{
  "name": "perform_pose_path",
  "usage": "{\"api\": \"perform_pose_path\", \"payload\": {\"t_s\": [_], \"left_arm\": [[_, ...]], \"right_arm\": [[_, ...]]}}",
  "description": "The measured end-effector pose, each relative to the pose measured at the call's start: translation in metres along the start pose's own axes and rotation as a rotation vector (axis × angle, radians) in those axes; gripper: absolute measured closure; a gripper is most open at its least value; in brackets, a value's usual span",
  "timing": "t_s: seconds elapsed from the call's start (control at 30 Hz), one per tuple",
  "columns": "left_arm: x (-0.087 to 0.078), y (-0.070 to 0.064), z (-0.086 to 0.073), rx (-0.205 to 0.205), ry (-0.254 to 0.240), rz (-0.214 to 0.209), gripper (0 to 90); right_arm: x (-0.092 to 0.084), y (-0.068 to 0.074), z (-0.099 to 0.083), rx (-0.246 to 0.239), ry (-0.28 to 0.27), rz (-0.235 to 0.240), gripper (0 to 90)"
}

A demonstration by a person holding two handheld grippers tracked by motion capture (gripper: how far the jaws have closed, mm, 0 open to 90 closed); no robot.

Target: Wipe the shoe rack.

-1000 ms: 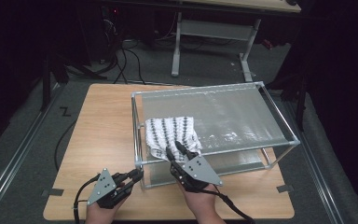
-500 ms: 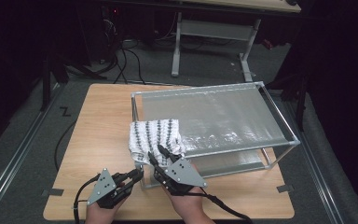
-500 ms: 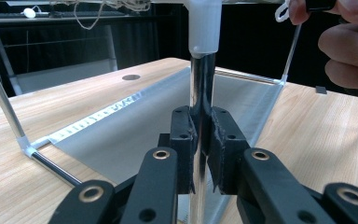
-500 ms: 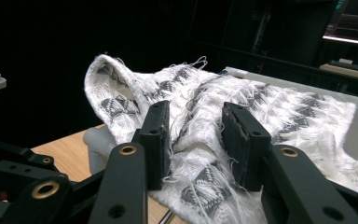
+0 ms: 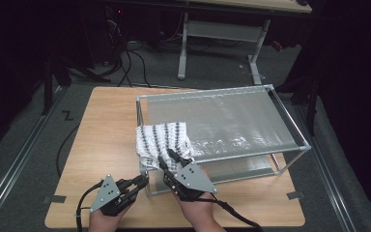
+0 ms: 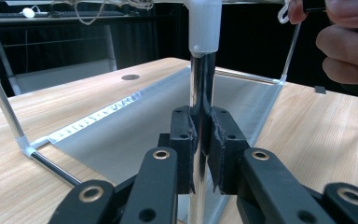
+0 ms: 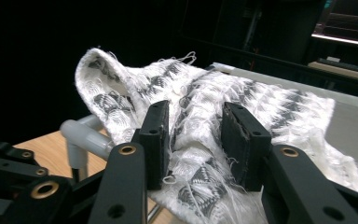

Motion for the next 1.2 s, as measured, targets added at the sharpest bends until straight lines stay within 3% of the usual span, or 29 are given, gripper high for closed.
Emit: {"api": "perform_pose_path", "payload": {"t_s": [0.43,1.2], "left_arm": [[0.0,0.0,0.0,-0.003,-0.002,-0.003,80.7],[0.0,0.0,0.0,-0.002,-0.001,-0.002,80.7]], "right_arm": [[-0.011,-0.036,-0.012,0.021,0.009,-0.096,61.9],[-0.053,-0.135,-0.045,0.121,0.049,-0.291,60.9]]}}
Point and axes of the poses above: each handheld gripper's, and its own axes: x roughly forward along the jaws, z roughly out of its top, y roughly to its left, the point moved 6 cm from there along x, roughly forward along the jaws, and after that the axes turned 15 degrees about y, right-handed, at the moved point
